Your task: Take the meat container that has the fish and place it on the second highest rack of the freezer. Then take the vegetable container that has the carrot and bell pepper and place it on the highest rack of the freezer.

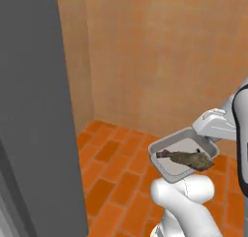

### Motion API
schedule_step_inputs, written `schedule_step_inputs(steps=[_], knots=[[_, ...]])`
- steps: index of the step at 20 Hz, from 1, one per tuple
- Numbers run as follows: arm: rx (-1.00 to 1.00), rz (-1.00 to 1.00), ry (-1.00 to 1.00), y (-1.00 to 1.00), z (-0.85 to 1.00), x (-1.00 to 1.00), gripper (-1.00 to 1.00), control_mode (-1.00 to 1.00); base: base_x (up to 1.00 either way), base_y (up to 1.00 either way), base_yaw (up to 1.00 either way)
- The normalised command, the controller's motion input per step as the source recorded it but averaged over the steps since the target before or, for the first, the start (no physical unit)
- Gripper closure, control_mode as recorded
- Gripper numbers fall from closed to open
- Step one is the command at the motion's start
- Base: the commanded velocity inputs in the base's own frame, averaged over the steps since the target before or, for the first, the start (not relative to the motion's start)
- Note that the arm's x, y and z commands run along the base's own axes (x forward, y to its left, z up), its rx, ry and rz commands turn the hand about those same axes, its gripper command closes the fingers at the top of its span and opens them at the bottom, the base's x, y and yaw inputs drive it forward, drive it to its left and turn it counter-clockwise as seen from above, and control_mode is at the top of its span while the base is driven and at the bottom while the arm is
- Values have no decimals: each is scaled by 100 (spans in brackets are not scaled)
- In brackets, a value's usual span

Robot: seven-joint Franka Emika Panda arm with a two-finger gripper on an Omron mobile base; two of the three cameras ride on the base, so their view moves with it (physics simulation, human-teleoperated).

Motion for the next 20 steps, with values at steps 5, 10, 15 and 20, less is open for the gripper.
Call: schedule_step_inputs(steps=[5, 10, 15, 20], knots=[[0, 0, 0, 0, 0, 0, 100, 100, 1, -6, 67], [0, 0, 0, 0, 0, 0, 100, 100, -12, -3, 56], [0, 0, 0, 0, 0, 0, 100, 100, -11, 0, 50], [0, 0, 0, 0, 0, 0, 100, 100, 0, 0, 49]])
